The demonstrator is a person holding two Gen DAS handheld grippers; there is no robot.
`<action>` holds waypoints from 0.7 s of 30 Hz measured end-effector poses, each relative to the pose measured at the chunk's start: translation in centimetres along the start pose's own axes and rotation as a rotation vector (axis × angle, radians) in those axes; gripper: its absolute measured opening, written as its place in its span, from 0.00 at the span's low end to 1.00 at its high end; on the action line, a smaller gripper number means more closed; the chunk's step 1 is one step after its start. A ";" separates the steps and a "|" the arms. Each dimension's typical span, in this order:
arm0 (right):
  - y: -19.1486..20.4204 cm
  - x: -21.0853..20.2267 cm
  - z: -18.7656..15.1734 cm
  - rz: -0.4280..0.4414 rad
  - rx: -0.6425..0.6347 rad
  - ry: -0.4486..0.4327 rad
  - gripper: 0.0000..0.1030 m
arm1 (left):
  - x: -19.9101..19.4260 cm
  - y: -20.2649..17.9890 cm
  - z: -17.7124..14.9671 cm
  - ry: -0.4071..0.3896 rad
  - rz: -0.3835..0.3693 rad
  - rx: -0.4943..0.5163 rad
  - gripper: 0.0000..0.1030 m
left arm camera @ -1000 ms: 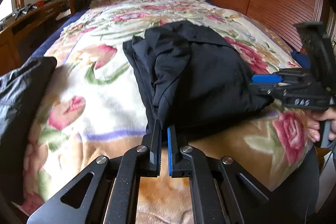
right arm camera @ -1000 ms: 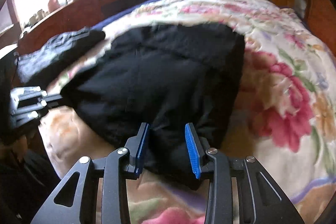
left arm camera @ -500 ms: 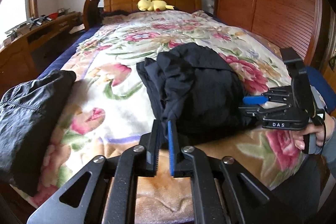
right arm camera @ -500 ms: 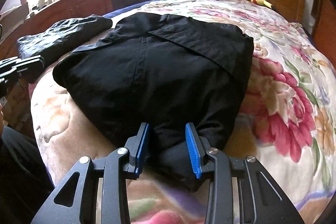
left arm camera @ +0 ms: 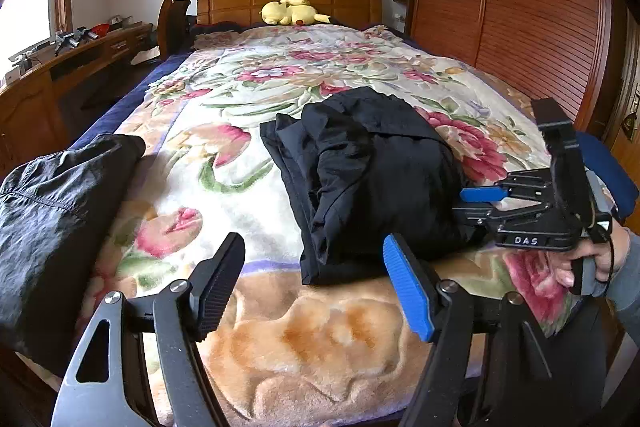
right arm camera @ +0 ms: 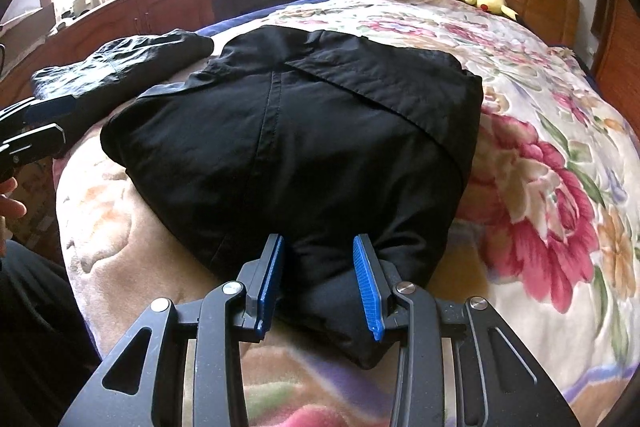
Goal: Fold large clothes
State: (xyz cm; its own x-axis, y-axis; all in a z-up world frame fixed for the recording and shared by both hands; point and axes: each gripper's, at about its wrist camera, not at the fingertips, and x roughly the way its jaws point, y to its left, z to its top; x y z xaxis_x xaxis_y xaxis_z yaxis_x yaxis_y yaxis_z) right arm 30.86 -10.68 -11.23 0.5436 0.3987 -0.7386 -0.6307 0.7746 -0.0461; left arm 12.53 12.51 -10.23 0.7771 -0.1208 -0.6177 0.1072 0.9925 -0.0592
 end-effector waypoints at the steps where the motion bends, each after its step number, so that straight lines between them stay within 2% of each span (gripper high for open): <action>1: -0.1 -0.2 0.1 0.003 -0.003 -0.001 0.36 | 0.0 0.0 0.0 0.001 0.010 -0.002 0.71; 8: -2.0 -1.9 2.0 0.021 -0.014 -0.058 0.38 | 1.0 0.1 -0.7 0.034 0.021 -0.010 0.71; 11: -3.8 -2.1 3.4 0.002 -0.014 -0.099 0.44 | 2.1 0.2 -1.1 0.069 0.028 -0.025 0.71; 18: -9.1 1.6 7.1 -0.047 0.005 -0.075 0.45 | 3.9 0.5 -1.4 0.095 0.044 -0.069 0.70; 21: -10.9 3.8 8.4 -0.059 0.036 -0.060 0.45 | 4.6 0.4 -1.5 0.109 0.045 -0.067 0.64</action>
State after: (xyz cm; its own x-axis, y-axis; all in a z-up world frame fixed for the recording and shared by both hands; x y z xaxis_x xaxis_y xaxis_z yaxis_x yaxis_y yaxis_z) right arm 44.51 -13.50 -7.91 0.6120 0.3795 -0.6939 -0.5770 0.8143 -0.0636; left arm 15.22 12.43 -14.29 0.7078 -0.0765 -0.7023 0.0287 0.9964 -0.0795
